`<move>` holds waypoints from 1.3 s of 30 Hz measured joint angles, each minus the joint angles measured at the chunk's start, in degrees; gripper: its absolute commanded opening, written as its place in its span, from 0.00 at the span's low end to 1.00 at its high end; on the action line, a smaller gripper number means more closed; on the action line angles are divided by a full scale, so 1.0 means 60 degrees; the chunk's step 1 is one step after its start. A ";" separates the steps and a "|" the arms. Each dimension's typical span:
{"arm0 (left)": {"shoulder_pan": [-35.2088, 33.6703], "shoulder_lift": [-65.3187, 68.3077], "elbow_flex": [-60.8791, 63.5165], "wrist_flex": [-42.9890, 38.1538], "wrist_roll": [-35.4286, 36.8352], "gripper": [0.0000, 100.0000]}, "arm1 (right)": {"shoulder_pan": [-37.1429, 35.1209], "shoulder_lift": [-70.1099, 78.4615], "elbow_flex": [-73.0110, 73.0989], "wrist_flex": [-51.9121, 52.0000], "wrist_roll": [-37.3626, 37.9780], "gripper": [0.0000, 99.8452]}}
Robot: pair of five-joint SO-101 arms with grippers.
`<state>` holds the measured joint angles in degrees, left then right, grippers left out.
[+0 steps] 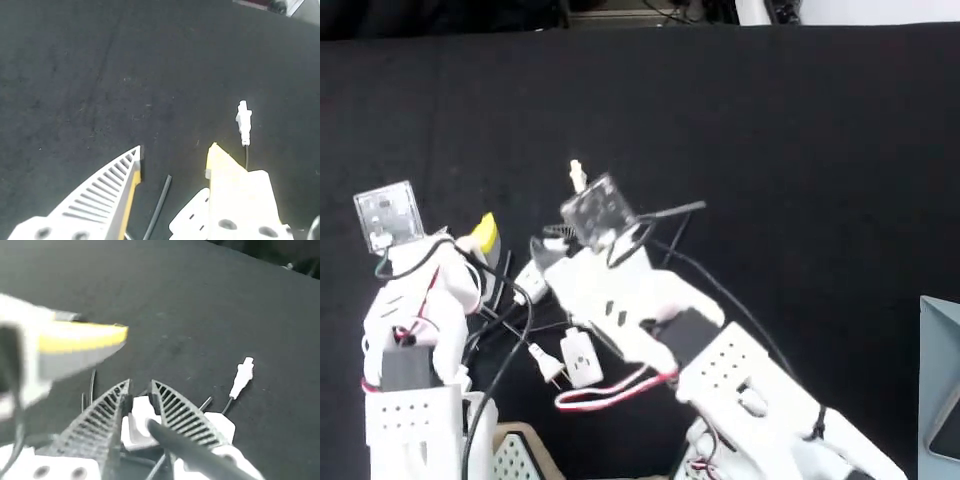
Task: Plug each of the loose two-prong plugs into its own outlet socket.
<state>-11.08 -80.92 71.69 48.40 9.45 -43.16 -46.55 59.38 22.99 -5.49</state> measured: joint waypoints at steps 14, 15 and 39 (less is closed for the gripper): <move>-0.1626 -0.2813 0.1934 0.0000 0.0000 0.22 | 0.0161 0.3780 -0.1114 0.0000 -0.0425 0.01; -0.1846 -0.2886 0.2081 0.0000 0.0000 0.22 | 0.0161 0.4190 -0.1333 0.0000 -0.0425 0.01; -0.2579 -0.2930 0.2813 0.0000 0.0000 0.22 | -0.0015 0.6769 -0.1040 -0.3985 0.1714 0.01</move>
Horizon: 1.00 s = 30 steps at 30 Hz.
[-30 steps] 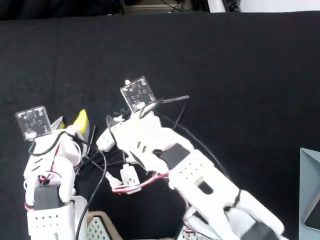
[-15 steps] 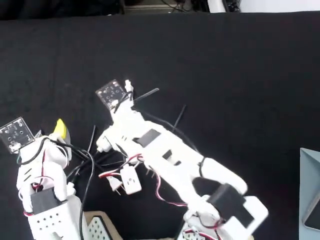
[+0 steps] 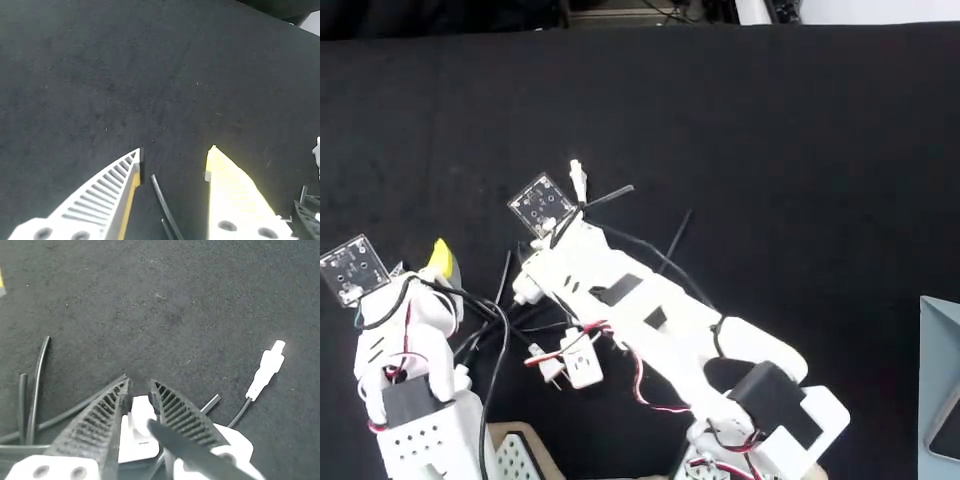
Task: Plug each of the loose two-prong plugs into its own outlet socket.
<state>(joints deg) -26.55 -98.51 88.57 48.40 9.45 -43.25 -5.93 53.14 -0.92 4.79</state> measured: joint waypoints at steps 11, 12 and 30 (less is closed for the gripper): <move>0.0000 0.0000 -0.0015 0.0000 0.0000 0.22 | 0.0000 0.0103 0.0044 0.0205 0.0000 0.01; 0.0000 0.0000 -0.0015 0.0000 0.0000 0.22 | 0.0000 0.0103 0.0103 0.0205 0.0000 0.01; 0.0000 0.0000 -0.0015 0.0000 0.0000 0.22 | 0.0044 0.0513 0.0249 0.0147 0.0088 0.01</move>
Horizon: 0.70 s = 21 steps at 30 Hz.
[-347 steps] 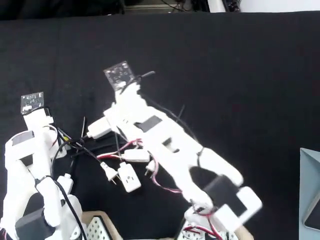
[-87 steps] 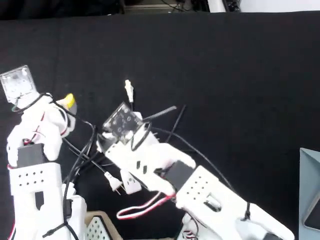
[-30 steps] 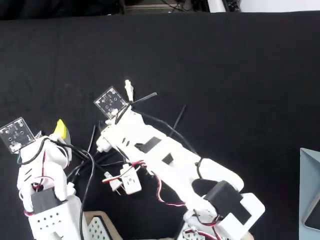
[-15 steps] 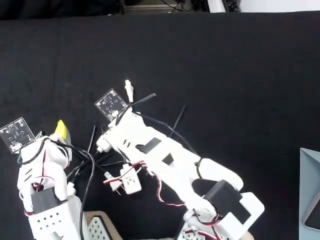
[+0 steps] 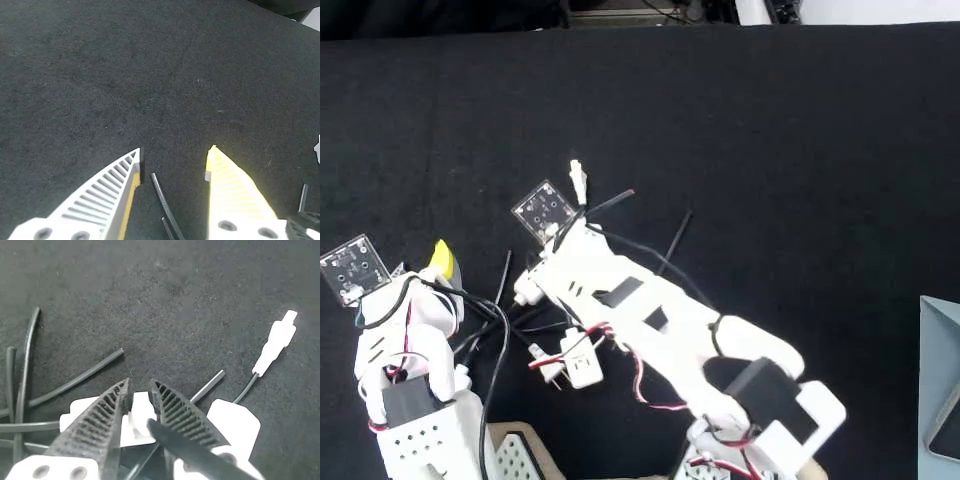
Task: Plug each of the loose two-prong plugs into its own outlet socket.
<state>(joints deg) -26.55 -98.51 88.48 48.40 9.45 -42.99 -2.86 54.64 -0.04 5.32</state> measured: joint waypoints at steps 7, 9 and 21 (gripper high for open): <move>0.0000 0.0000 0.0000 0.0000 0.0000 0.22 | -0.0015 0.0674 -0.0440 -0.0015 0.0557 0.01; 0.0000 0.0000 0.0000 0.0000 0.0000 0.22 | -0.0015 0.0674 -0.0440 -0.0015 0.0557 0.01; 0.0000 0.0000 0.0000 0.0000 0.0000 0.22 | -0.0059 0.0645 -0.1040 0.1055 0.1392 0.20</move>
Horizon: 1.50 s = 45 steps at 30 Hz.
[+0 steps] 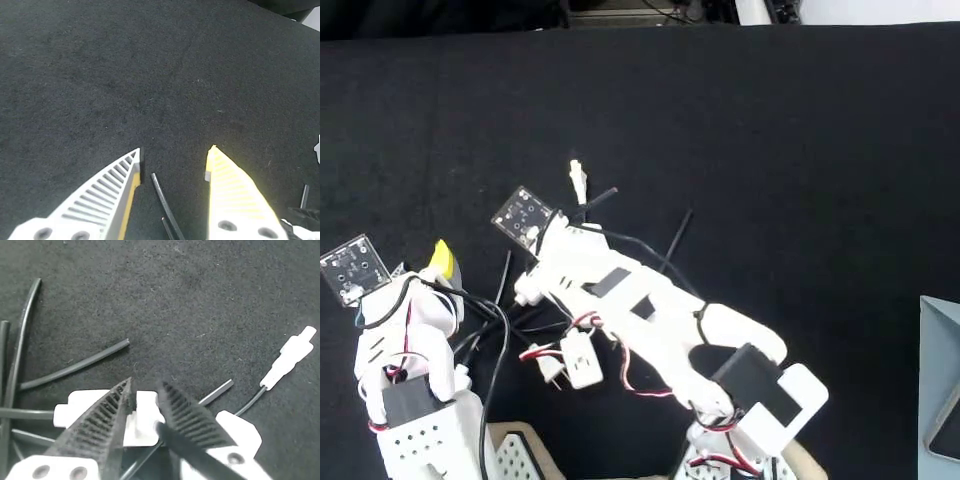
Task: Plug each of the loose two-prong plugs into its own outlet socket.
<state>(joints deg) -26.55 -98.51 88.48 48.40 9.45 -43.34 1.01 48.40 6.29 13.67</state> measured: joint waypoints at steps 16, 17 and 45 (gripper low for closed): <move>0.0000 0.0000 0.0147 0.0000 0.0000 0.22 | -0.0542 -0.1729 -0.0366 0.1890 -0.1377 0.05; 0.0000 0.0000 0.0147 0.0000 0.0000 0.22 | -0.0542 -0.1729 -0.0322 0.1890 -0.1377 0.03; 0.0000 0.0000 0.0278 0.0000 0.0000 0.22 | 0.0630 -0.0542 -0.2462 0.1905 -0.1392 0.01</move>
<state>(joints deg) -26.55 -98.51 90.15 48.40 9.45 -39.56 -2.24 33.63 17.71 5.32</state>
